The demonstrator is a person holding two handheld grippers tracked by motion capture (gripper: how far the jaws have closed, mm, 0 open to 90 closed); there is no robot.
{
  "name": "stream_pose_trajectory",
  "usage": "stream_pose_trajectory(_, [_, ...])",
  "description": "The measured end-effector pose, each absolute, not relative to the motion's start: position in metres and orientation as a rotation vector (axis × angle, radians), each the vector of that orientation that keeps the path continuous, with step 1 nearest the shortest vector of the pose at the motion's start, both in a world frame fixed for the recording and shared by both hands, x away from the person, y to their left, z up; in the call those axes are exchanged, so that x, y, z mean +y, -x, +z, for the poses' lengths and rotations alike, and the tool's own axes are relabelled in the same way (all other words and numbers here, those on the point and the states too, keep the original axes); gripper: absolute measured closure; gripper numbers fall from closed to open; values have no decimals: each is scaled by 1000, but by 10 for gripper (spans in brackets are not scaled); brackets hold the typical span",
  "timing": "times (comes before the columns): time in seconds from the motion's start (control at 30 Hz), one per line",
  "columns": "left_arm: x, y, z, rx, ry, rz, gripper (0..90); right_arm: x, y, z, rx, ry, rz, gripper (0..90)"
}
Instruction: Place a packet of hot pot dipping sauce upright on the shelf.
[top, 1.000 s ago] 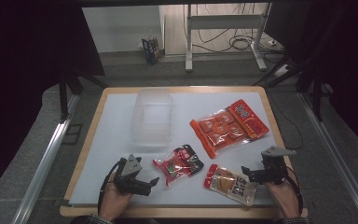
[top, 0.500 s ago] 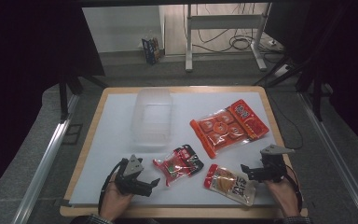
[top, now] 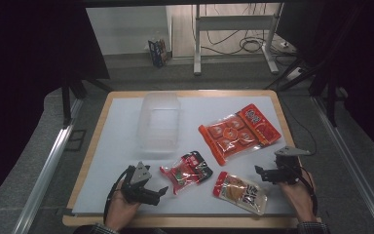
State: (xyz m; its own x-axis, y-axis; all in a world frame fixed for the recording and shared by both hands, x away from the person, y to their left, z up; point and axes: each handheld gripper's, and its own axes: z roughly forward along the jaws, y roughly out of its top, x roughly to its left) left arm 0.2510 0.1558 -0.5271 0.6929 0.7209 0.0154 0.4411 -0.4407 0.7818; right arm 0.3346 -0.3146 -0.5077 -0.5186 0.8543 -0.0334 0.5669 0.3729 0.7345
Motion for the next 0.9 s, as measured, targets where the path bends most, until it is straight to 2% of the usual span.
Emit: stream_pose_trajectory(0.9, [154,-251,-529,870,-2120,483,26,-335,-390,-509,2231,-1327,933,18])
